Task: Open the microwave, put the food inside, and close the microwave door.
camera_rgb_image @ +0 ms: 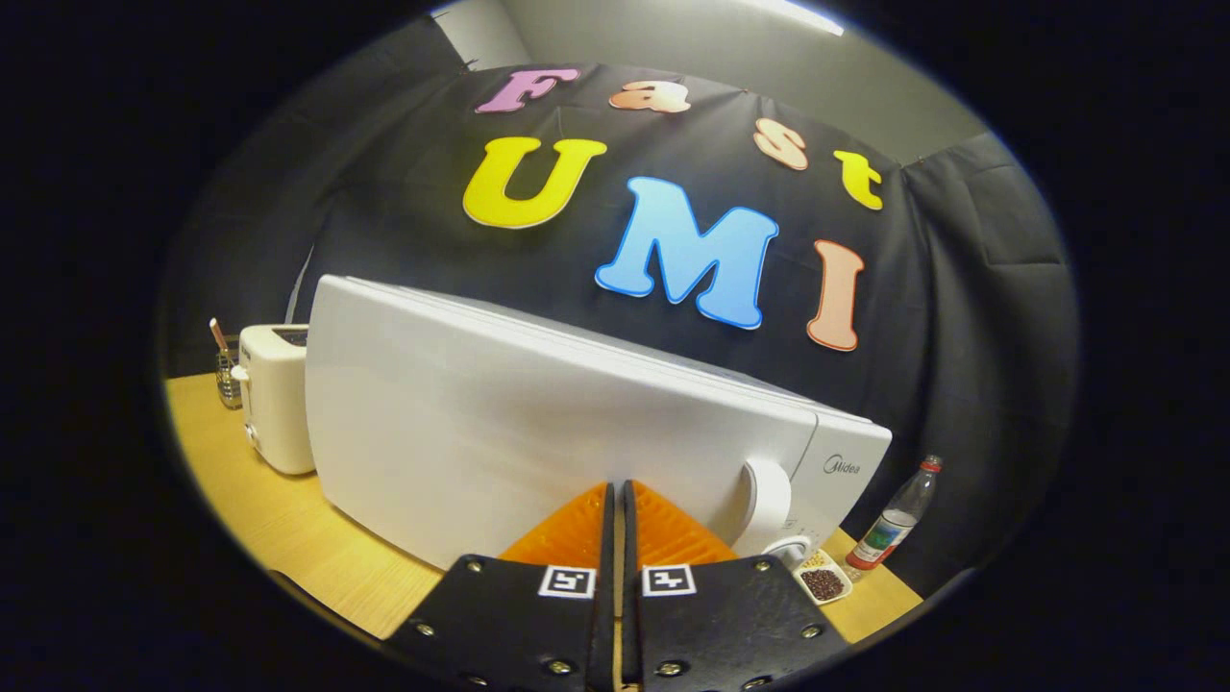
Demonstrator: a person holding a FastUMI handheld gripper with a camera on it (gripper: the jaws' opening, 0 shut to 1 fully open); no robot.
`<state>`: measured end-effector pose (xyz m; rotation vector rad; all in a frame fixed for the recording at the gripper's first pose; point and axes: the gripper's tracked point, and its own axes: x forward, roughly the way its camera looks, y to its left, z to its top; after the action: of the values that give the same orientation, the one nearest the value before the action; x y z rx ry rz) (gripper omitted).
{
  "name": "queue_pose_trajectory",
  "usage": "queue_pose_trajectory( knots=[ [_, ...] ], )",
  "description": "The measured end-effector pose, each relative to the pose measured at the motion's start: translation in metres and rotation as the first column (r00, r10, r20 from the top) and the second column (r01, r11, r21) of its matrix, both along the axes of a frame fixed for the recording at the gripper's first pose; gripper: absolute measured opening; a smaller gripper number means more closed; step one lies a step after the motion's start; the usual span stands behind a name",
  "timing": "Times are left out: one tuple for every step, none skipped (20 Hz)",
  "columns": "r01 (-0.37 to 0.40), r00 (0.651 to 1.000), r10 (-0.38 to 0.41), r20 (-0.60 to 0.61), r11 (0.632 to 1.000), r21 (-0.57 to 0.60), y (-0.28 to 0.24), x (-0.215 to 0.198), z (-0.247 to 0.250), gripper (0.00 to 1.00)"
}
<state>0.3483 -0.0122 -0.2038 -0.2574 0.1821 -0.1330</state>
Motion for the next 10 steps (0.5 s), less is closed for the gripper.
queue_pose_trajectory(
  knots=[
    [0.008,1.0,-0.008,0.002,1.0,-0.014,-0.003,0.015,-0.012,0.08],
    [0.005,1.0,-0.005,0.014,1.0,-0.028,-0.003,0.014,-0.011,0.09],
    [0.004,1.0,-0.004,0.014,0.999,-0.042,-0.003,0.016,-0.012,0.09],
    [0.0,1.0,0.001,0.017,0.999,-0.051,-0.003,0.016,-0.012,0.09],
    [-0.006,1.0,0.006,0.011,0.998,-0.055,-0.004,0.016,-0.014,0.09],
    [-0.009,1.0,0.01,0.008,0.998,-0.056,-0.003,0.016,-0.014,0.09],
    [-0.015,1.0,0.015,0.001,0.998,-0.065,-0.004,0.015,-0.015,0.09],
    [-0.019,1.0,0.018,-0.011,0.997,-0.072,-0.003,0.015,-0.015,0.09],
    [-0.012,0.998,0.009,-0.069,0.999,-0.047,-0.006,0.011,-0.025,0.09],
    [-0.029,0.99,0.033,-0.139,0.999,0.028,-0.001,0.002,-0.042,0.09]
  ],
)
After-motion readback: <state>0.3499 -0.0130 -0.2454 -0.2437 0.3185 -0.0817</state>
